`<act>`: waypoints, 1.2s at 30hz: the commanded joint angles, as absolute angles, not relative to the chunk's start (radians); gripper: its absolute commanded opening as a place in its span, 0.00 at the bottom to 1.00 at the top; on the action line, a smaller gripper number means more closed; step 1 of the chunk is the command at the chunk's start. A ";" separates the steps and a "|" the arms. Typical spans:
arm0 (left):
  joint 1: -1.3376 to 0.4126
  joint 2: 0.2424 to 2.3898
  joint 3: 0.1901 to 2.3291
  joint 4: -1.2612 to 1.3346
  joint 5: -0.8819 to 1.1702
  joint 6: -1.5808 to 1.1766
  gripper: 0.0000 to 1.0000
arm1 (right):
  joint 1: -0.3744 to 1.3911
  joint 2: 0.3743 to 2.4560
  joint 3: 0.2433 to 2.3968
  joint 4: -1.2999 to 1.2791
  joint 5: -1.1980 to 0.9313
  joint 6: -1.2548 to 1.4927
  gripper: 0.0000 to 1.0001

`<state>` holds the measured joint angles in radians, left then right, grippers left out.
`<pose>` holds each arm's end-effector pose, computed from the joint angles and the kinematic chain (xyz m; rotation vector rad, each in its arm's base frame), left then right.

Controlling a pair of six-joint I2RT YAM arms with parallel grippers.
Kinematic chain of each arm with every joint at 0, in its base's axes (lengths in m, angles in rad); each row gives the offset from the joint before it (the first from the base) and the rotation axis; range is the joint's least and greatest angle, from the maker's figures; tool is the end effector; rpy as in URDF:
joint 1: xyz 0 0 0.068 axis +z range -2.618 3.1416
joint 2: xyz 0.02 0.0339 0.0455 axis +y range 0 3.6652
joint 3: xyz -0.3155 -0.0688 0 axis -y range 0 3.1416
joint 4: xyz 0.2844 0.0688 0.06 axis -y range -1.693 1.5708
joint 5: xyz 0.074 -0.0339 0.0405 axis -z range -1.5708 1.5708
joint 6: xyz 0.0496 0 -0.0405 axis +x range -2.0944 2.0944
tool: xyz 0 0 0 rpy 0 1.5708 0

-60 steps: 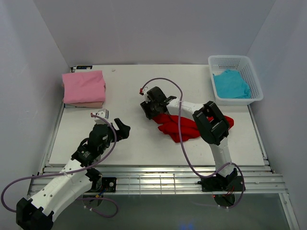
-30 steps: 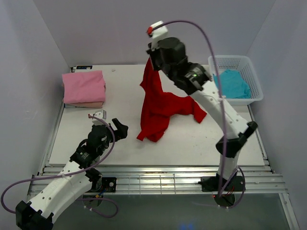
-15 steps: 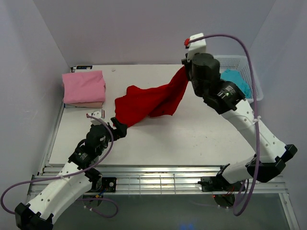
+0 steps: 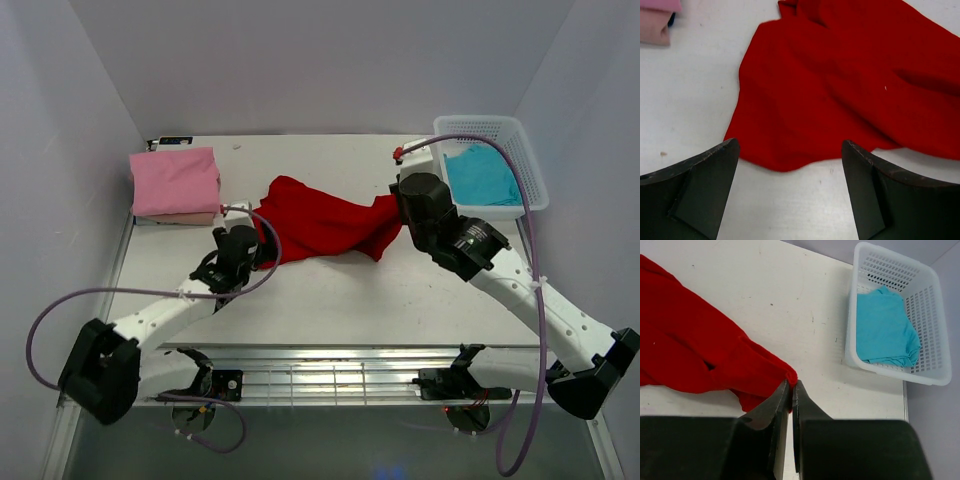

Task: Fold and stack the t-shirts
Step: Flatten the tshirt out

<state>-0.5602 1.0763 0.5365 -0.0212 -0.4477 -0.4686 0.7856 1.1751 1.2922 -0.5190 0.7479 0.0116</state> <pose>0.2195 -0.1123 0.2333 -0.1645 2.0680 -0.1517 0.2186 0.1709 0.4543 -0.2475 1.8495 -0.1894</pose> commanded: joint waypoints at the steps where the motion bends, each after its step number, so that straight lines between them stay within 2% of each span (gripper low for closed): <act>1: -0.555 1.253 0.681 0.123 -0.564 -0.333 0.93 | 0.782 1.125 1.223 -0.442 0.735 0.067 0.08; 5: -0.512 1.489 0.813 0.173 -0.586 -0.291 0.92 | 0.781 1.086 1.152 -0.420 0.715 0.078 0.08; 9: -0.425 1.580 0.876 0.228 -0.525 -0.270 0.88 | 0.779 1.063 1.098 -0.397 0.698 0.080 0.08; 13: -0.356 1.676 0.965 0.238 -0.445 -0.264 0.80 | 0.779 1.057 1.068 -0.377 0.686 0.068 0.08; 20: -0.282 1.837 1.092 0.230 -0.259 -0.253 0.86 | 0.779 1.089 1.063 -0.342 0.678 0.045 0.08; 32: -0.270 1.881 1.130 0.042 -0.176 -0.313 0.87 | 0.778 1.138 1.062 -0.321 0.673 0.046 0.08; 36: -0.267 1.884 1.124 0.040 -0.196 -0.314 0.82 | 0.778 1.135 1.054 -0.318 0.678 0.044 0.08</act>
<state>-0.2756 1.9022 1.0969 0.0696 -0.1970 -0.3031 0.7807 1.1461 1.0637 -0.3775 0.6693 0.0456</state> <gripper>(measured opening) 0.837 0.084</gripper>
